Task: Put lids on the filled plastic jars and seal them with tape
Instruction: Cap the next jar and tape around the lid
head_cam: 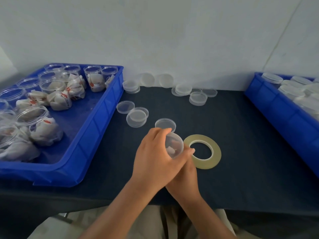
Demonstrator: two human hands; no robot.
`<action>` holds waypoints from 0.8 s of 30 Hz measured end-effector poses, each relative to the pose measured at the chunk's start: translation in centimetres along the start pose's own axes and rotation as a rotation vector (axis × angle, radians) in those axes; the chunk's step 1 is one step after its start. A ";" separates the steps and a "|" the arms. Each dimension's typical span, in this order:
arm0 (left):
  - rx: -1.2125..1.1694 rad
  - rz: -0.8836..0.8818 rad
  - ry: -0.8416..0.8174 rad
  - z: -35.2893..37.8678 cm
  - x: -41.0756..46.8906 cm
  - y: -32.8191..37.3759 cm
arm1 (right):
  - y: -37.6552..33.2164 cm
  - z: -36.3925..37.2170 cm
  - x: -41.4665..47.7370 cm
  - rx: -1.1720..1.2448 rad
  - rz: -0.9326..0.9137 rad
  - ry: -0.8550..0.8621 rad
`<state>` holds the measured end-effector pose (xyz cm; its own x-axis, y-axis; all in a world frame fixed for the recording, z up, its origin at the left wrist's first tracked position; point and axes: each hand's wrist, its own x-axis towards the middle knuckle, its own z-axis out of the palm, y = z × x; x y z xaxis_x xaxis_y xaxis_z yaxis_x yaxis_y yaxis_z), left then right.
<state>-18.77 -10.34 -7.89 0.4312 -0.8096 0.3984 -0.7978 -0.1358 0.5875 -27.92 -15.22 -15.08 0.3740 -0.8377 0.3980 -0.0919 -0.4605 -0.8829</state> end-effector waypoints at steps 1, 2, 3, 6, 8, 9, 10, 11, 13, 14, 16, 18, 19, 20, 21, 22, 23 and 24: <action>-0.029 0.016 0.015 0.1 0.2 0.0 | 0.0 -0.1 0.0 0.029 0.002 0.002; -0.059 0.028 0.024 0.2 0.3 -0.2 | 0.1 -0.2 0.0 0.048 0.009 0.006; -0.088 0.033 0.028 0.3 0.4 -0.4 | 0.1 -0.3 0.0 0.062 0.017 0.009; -0.141 0.062 0.057 0.3 0.4 -1.2 | 0.0 -0.5 0.3 0.117 0.009 -0.002; -0.137 0.085 0.058 0.4 0.3 -1.6 | -0.1 -0.5 0.4 0.130 0.007 -0.019; -0.132 0.095 0.050 0.3 0.3 -1.8 | -0.1 -0.5 0.4 0.135 0.006 -0.030; -0.131 0.103 0.034 0.2 0.4 -2.0 | -0.1 -0.5 0.4 0.137 0.001 -0.038; -0.137 0.110 0.014 0.2 0.5 -2.3 | -0.1 -0.4 0.4 0.136 -0.002 -0.046; -0.159 0.120 -0.040 -0.1 0.7 -2.8 | -0.3 0.0 0.4 0.125 0.021 -0.077; -0.165 0.123 -0.065 -0.3 0.8 -3.0 | -0.4 0.1 0.6 0.120 0.041 -0.101; -0.151 0.137 -0.082 -0.6 0.9 -3.4 | -0.4 -0.4 0.9 0.148 0.066 -0.212; -0.105 0.158 -0.048 -0.9 0.8 -3.6 | 0.0 -2.1 1.3 0.228 0.078 -0.434; -0.071 0.166 -0.016 -1.1 0.6 -3.8 | 0.3 -3.3 1.4 0.250 0.080 -0.531; -0.046 0.164 0.014 -1.2 0.3 -3.9 | 0.6 -4.5 1.5 0.238 0.082 -0.561; -0.050 0.138 0.031 -1.2 -0.1 -4.1 | 1.0 -5.5 1.7 0.171 0.087 -0.503; -0.088 0.092 0.032 -1.1 -0.5 -4.2 | 1.3 -6.4 2.2 0.019 0.099 -0.380; -0.137 0.045 0.024 -0.9 -0.9 -4.2 | 1.8 -7.2 2.7 -0.204 0.116 -0.259; -0.177 0.020 0.019 -0.5 -1.2 -4.4 | 2.2 -8.0 3.2 -0.444 0.138 -0.205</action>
<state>-15.54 -8.45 -10.60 0.4252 -0.8002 0.4229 -0.7201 -0.0160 0.6937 -34.27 -21.26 -13.80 0.5001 -0.8451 0.1888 -0.5202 -0.4676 -0.7147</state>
